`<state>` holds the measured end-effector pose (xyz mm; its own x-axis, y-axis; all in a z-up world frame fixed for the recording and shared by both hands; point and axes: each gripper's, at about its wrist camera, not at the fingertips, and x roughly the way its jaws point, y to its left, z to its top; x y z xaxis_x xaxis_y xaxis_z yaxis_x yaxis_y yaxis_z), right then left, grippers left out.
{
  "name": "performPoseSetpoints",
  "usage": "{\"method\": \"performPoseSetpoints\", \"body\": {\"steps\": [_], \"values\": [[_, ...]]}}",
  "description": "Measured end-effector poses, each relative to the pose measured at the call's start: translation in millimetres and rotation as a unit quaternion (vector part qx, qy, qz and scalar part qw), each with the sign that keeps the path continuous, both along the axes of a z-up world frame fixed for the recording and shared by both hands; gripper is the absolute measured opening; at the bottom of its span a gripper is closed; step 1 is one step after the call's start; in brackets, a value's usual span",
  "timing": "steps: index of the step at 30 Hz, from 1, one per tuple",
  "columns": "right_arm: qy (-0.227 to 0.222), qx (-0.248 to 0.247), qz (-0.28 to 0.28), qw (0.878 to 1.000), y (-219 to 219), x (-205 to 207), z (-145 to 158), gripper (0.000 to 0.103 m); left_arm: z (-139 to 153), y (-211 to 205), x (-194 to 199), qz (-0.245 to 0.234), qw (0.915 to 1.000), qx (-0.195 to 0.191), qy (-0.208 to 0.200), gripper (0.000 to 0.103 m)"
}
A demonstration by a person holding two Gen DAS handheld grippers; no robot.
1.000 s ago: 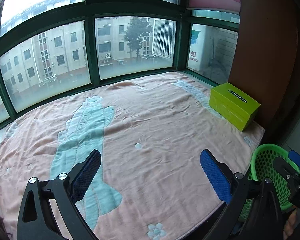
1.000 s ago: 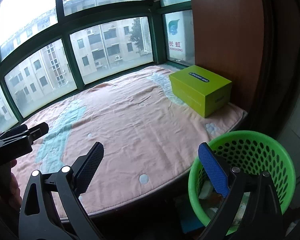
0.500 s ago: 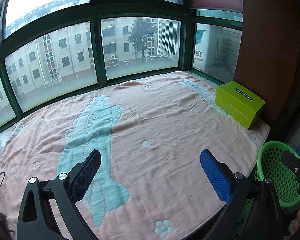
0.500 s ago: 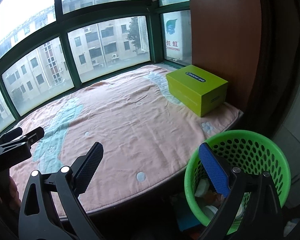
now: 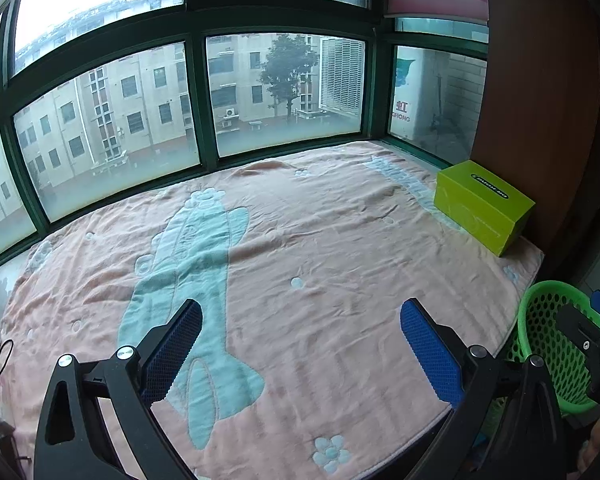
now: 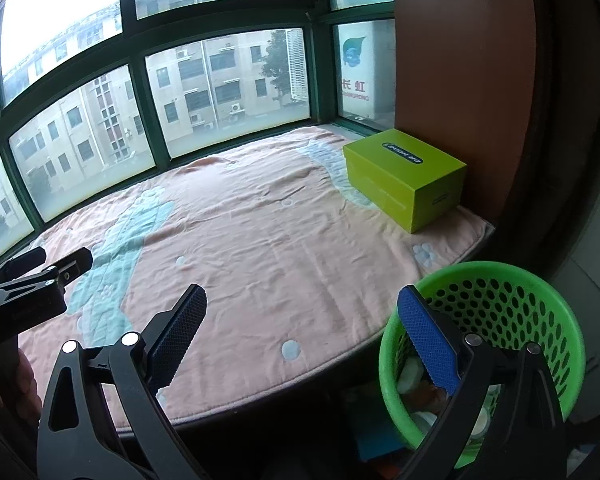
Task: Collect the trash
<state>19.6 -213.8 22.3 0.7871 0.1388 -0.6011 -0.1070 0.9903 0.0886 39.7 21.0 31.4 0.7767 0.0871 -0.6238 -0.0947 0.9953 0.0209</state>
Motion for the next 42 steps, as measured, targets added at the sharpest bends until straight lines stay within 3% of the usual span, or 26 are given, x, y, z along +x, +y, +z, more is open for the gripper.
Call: {"method": "performPoseSetpoints", "body": {"steps": [42], "values": [[0.008,0.000,0.011,1.000,10.8,2.5,-8.1,0.096,-4.5,9.3,0.7,0.009,0.9999,0.001,0.006,0.096]]}}
